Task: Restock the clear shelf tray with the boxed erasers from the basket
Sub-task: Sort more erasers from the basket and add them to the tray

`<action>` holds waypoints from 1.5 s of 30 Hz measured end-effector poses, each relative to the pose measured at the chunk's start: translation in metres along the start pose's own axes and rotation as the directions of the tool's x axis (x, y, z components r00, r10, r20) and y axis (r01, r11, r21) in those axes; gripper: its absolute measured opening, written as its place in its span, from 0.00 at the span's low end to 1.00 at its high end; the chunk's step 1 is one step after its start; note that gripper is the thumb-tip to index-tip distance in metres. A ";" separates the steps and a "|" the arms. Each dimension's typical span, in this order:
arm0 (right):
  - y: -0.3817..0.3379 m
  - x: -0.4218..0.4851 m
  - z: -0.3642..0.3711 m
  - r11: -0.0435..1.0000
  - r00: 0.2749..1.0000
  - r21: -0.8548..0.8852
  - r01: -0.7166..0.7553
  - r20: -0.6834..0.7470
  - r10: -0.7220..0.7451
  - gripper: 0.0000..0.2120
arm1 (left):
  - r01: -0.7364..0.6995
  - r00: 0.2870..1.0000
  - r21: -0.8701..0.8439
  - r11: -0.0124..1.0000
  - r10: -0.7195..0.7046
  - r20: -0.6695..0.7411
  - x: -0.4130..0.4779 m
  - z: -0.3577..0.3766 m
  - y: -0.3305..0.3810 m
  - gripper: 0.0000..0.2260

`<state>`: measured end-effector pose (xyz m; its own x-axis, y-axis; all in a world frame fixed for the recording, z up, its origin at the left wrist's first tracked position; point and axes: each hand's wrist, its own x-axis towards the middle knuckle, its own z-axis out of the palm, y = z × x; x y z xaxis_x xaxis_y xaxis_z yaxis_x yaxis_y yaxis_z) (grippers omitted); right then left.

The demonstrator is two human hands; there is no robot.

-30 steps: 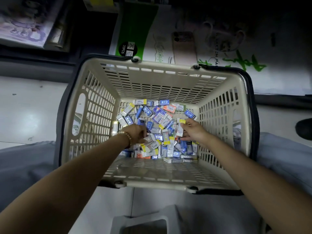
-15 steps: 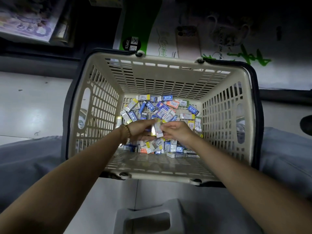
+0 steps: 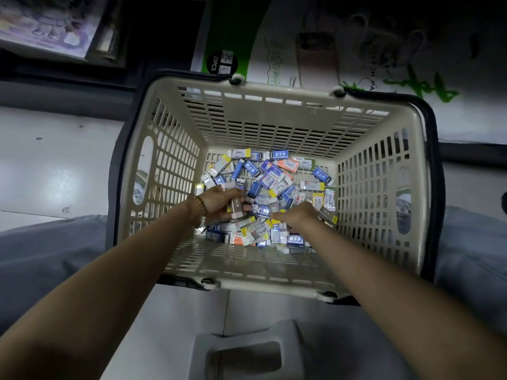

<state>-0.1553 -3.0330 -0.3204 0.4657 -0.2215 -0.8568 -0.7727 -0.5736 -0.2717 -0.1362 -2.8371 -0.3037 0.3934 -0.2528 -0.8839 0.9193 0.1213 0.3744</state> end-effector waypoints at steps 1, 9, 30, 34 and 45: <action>0.002 0.002 0.000 0.999 1.000 0.049 -0.002 0.026 0.001 0.20 | 0.005 1.000 -0.021 1.000 -0.005 -0.009 0.000 0.001 0.000 0.08; -0.023 -0.015 -0.025 0.893 0.925 0.397 0.211 0.214 -0.313 0.24 | -0.027 0.997 0.025 0.999 0.025 0.077 -0.002 0.006 0.004 0.18; -0.002 0.001 0.015 0.690 0.774 -0.358 0.629 0.367 -0.515 0.20 | -0.144 0.989 -0.041 0.989 0.145 0.022 -0.046 -0.023 0.026 0.04; 0.000 0.001 0.012 0.714 0.770 -0.304 0.631 0.355 -0.530 0.16 | -0.168 0.981 -0.126 0.978 0.178 0.073 -0.055 -0.018 0.030 0.04; -0.096 -0.122 -0.093 0.717 0.636 0.269 0.643 0.335 -0.695 0.08 | -0.324 0.944 0.070 0.944 0.316 0.099 -0.141 0.004 0.090 0.13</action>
<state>-0.0980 -3.0239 -0.1490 0.6890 0.5223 -0.5025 -0.3705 -0.3421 -0.8636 -0.1091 -2.7944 -0.1438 0.6631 -0.2952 -0.6879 0.7411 0.1291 0.6589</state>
